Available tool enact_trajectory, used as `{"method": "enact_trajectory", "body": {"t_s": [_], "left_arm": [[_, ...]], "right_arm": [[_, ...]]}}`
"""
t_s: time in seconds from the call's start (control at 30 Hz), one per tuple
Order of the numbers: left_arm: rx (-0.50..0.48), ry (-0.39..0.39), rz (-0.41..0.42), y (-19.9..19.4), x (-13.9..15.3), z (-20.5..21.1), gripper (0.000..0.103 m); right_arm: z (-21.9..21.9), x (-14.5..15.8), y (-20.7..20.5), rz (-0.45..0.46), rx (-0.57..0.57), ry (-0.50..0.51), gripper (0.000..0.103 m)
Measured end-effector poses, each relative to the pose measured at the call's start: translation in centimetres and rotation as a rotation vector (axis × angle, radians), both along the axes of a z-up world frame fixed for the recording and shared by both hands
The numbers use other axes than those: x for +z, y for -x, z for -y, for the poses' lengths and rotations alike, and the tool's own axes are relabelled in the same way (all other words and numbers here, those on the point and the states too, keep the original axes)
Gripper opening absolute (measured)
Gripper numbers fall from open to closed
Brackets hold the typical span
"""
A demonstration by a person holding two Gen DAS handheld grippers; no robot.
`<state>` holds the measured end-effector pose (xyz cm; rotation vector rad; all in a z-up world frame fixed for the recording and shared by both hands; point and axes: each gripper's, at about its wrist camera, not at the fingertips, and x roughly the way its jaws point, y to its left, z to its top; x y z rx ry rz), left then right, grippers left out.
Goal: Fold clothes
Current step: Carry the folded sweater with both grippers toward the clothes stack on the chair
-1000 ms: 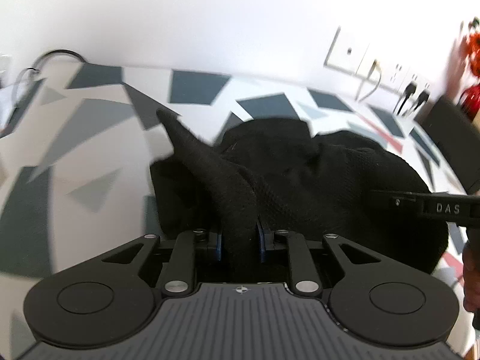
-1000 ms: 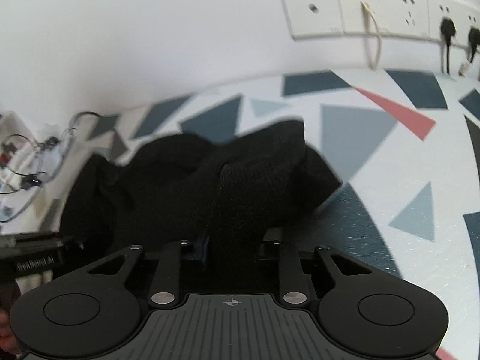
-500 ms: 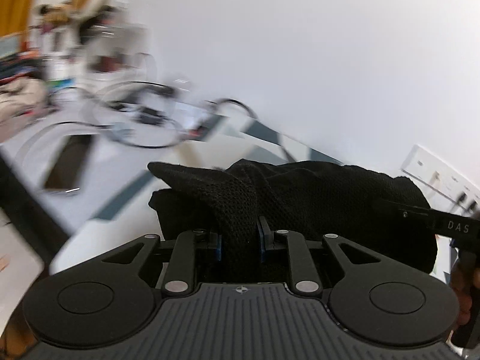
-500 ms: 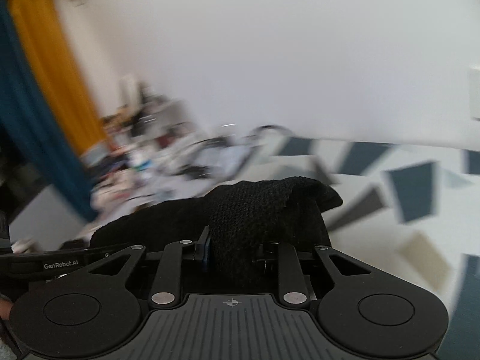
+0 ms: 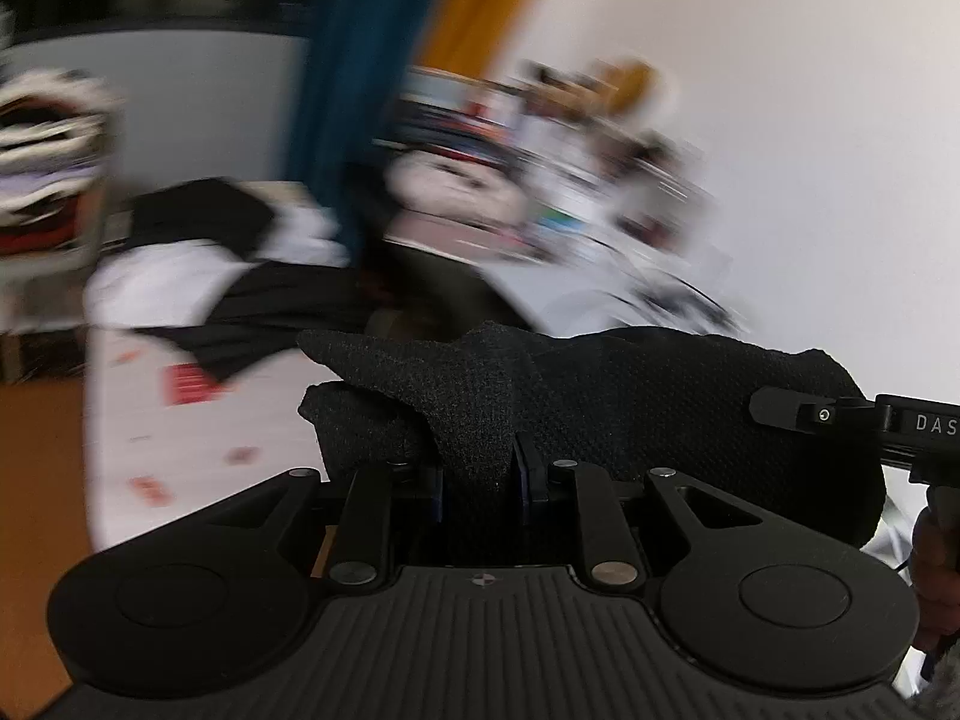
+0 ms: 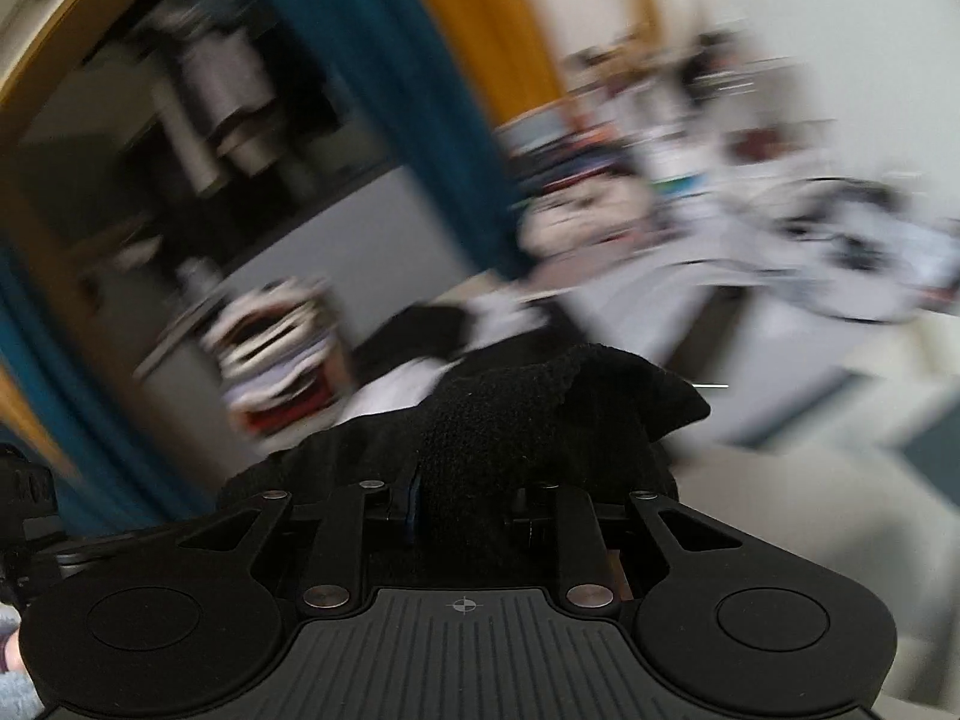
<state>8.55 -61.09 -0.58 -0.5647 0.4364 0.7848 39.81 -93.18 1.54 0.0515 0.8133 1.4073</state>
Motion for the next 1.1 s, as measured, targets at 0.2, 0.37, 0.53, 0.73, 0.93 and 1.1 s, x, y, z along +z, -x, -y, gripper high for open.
{"method": "enact_trajectory", "body": {"t_s": [0.2,0.37,0.53,0.73,0.93,1.1], "left_arm": [[0.222,-0.002,-0.031,13.3,0.3,-6.5,0.021],[0.386,0.009,-0.009,22.5,0.6,-11.1,0.021],[0.511,0.039,0.008,29.0,0.2,-13.8,0.021],[0.652,0.076,-0.019,35.0,-0.6,-16.7,0.021],[0.763,0.086,-0.009,40.1,-2.0,-23.9,0.021],[0.791,0.137,0.009,43.1,-2.2,-34.2,0.021]], "right_arm": [[-15.1,0.9,12.3,-0.022,0.234,0.036,0.02],[-24.5,1.6,21.7,-0.064,0.38,0.028,0.02],[-32.4,2.7,29.1,-0.083,0.524,0.026,0.02],[-41.1,2.0,36.7,-0.091,0.662,0.042,0.02],[-49.8,0.7,42.5,-0.112,0.76,0.081,0.02],[-60.9,-0.2,45.5,-0.143,0.777,0.09,0.02]]}}
